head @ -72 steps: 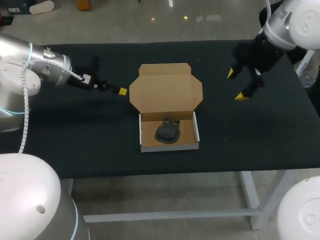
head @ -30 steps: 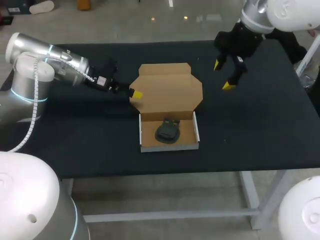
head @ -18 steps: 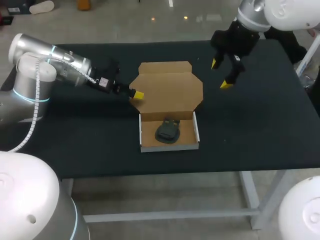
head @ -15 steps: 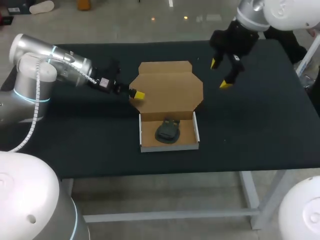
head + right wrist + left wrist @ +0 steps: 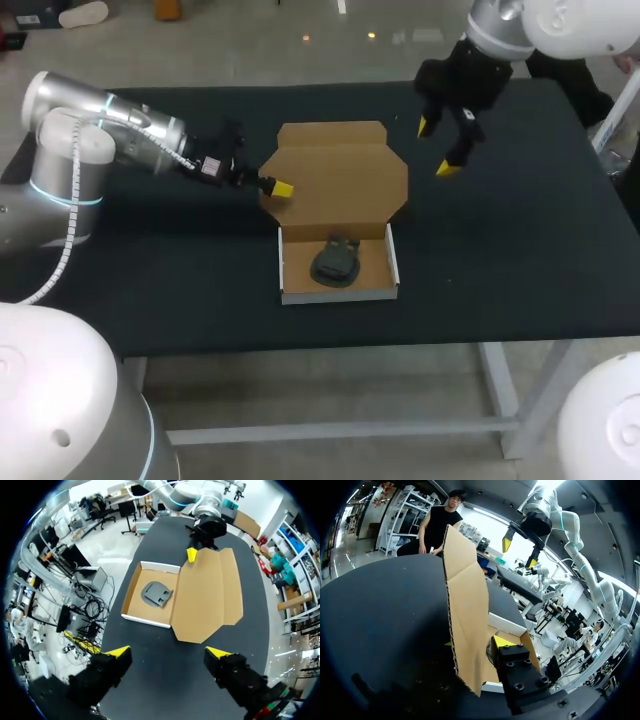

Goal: Assemble the packaging by folding the flat box into shape, placing the metal phone stand inside, and closing the box properly

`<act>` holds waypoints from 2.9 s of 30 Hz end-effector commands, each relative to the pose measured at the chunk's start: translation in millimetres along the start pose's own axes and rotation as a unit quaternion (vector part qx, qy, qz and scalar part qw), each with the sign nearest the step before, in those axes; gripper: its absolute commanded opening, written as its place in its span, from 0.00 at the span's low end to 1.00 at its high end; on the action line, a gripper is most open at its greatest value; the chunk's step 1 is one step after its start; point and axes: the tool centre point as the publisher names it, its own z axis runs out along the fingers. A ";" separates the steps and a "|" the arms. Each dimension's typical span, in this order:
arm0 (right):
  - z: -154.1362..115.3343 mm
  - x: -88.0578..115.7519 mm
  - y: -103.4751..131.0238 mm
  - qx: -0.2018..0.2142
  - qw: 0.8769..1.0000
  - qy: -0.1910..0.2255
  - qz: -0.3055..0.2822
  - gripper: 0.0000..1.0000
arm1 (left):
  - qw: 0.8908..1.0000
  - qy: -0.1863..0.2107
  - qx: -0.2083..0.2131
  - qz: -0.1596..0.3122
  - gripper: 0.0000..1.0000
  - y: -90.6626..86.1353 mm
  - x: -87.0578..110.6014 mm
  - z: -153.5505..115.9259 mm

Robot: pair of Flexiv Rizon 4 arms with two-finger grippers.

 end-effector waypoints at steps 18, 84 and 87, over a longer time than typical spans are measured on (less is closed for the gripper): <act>-0.9 -1.9 5.0 0.009 1.000 0.013 -0.005 1.00 | 1.000 0.011 0.010 0.011 0.15 -4.2 -0.5 6.0; -14.8 -30.2 55.1 0.064 0.997 0.006 0.031 1.00 | 0.980 -0.067 -0.024 0.185 0.00 10.4 42.2 6.2; -14.9 -29.4 59.2 0.063 0.998 0.006 0.025 1.00 | 0.977 -0.071 -0.023 0.199 0.00 12.8 43.5 7.5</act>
